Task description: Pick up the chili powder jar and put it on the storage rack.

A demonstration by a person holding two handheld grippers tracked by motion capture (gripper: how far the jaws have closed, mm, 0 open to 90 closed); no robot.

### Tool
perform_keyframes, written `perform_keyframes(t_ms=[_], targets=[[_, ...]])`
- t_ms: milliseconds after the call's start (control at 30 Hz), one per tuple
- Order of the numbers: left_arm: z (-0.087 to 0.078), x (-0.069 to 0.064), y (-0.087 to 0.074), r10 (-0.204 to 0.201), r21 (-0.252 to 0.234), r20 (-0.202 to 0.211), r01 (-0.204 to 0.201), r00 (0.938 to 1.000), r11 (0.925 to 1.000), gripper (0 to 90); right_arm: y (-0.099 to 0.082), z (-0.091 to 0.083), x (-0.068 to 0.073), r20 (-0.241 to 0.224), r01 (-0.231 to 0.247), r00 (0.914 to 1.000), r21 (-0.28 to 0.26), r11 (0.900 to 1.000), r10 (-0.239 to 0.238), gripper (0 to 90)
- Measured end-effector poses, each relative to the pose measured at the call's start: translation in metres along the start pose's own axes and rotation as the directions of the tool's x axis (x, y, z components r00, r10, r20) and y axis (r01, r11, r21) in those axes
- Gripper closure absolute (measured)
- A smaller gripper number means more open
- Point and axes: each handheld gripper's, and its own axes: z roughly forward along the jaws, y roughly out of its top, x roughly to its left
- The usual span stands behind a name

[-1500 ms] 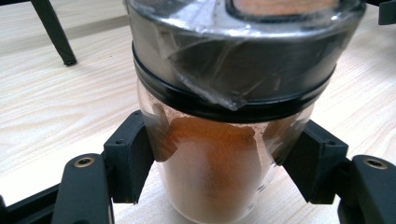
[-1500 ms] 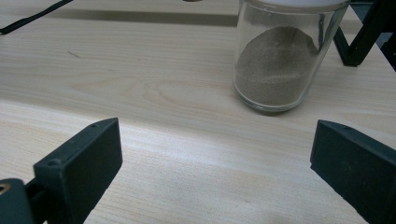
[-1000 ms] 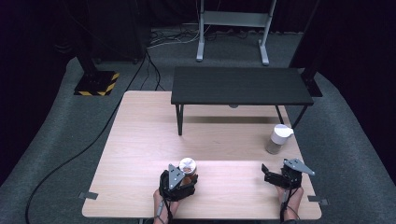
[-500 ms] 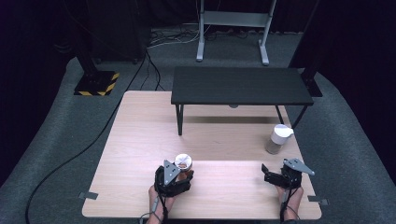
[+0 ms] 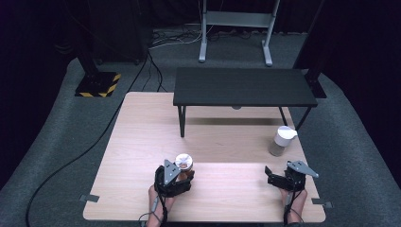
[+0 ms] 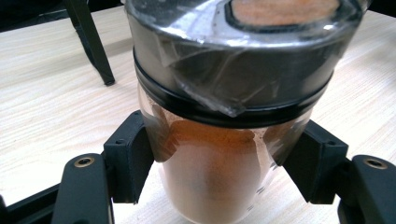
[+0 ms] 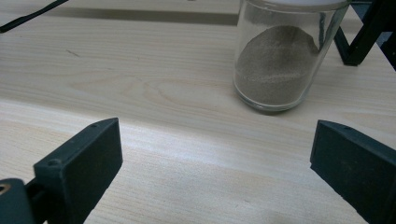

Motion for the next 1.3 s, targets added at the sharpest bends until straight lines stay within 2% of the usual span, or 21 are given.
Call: perform_keyframes(t_ms=[867, 1300], targets=[[-0.001, 0.013, 0.015, 0.028, 0.000, 0.010, -0.028, 0.9996, 0.9996, 31.0, 0.000, 0.000, 0.000, 0.001, 0.000, 1.0000, 0.001, 1.0000, 0.000, 1.1], [0.001, 0.022, 0.025, 0.027, -0.002, 0.021, -0.027, 0.9994, 0.9996, 30.9, 0.000, 0.000, 0.000, 0.002, -0.001, 1.0000, 0.001, 1.0000, 0.001, 1.2]])
